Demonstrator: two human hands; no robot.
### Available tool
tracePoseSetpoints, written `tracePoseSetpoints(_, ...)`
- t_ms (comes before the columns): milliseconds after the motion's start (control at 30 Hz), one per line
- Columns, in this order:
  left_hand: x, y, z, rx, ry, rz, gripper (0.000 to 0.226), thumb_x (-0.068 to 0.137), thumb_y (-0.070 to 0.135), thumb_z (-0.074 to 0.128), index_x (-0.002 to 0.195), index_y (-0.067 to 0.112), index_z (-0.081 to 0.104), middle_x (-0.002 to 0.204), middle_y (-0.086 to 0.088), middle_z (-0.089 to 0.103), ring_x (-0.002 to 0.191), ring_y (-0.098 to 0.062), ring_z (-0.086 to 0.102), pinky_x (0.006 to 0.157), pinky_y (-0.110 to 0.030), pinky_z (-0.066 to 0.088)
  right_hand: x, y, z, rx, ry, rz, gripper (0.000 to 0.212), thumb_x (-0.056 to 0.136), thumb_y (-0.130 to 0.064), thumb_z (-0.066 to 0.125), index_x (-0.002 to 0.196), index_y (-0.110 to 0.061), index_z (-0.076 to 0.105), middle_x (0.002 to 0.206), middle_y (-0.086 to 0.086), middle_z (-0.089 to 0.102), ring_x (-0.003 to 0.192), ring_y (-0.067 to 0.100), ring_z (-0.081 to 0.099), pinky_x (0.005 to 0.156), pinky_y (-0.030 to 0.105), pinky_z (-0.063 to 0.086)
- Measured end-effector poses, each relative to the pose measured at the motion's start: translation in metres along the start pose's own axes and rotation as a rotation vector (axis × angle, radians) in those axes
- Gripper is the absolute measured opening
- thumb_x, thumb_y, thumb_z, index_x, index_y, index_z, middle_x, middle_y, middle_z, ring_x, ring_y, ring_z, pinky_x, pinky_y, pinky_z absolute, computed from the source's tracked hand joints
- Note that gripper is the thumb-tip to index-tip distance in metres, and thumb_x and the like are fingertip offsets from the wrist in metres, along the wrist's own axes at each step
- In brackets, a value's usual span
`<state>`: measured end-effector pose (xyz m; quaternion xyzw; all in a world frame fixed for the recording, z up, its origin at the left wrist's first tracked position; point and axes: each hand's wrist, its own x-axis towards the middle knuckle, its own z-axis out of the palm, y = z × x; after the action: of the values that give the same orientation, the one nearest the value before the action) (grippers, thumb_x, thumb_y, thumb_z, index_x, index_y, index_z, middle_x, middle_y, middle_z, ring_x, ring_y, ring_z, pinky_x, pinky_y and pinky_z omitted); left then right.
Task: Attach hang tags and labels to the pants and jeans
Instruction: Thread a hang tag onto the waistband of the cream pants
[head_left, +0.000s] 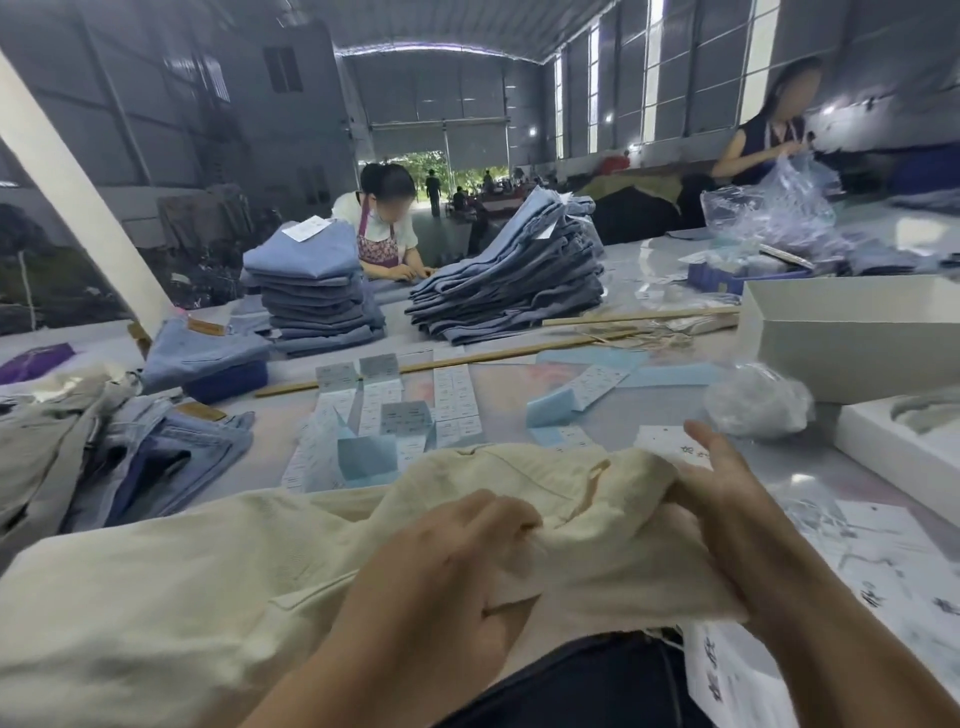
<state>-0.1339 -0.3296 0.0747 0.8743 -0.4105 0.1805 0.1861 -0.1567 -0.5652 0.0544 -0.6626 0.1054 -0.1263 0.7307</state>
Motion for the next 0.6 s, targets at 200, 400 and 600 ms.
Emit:
tracePoseSetpoints(200,0.001,-0.002,0.001,-0.125,-0.196,0.012,0.054,0.069,0.078,0.054,0.112,0.049,0.038,0.11,0.032,0.045,0.101,0.011,0.046,0.08,-0.011,0.038,0.013,-0.006,0.005,0.132,0.022,-0.093,0.039,0.083,-0.002,0.069,0.115,-0.025,0.065,0.121,-0.001,0.068,0.108,0.022,0.067,0.086,0.039,0.057)
tracePoseSetpoints(400,0.019,0.01,0.006,-0.075,-0.158,-0.026,0.08,0.062,0.1,0.019,0.129,0.056,0.025,0.127,0.037,0.026,0.123,0.013,0.021,0.097,-0.006,0.011,0.011,-0.002,0.004,0.14,-0.094,-0.128,0.056,0.076,0.014,0.048,0.116,-0.021,0.065,0.112,0.008,0.072,0.098,0.027,0.071,0.069,0.037,0.059)
tracePoseSetpoints(600,0.019,0.023,0.045,0.1,-0.381,-0.019,0.089,0.071,0.088,0.014,0.147,0.048,-0.007,0.161,0.014,-0.002,0.144,-0.003,-0.008,0.112,-0.035,0.004,0.017,0.017,-0.001,0.14,-0.089,0.143,0.04,0.087,-0.022,0.067,0.118,0.003,0.061,0.108,0.026,0.069,0.1,0.04,0.068,0.091,0.053,0.053)
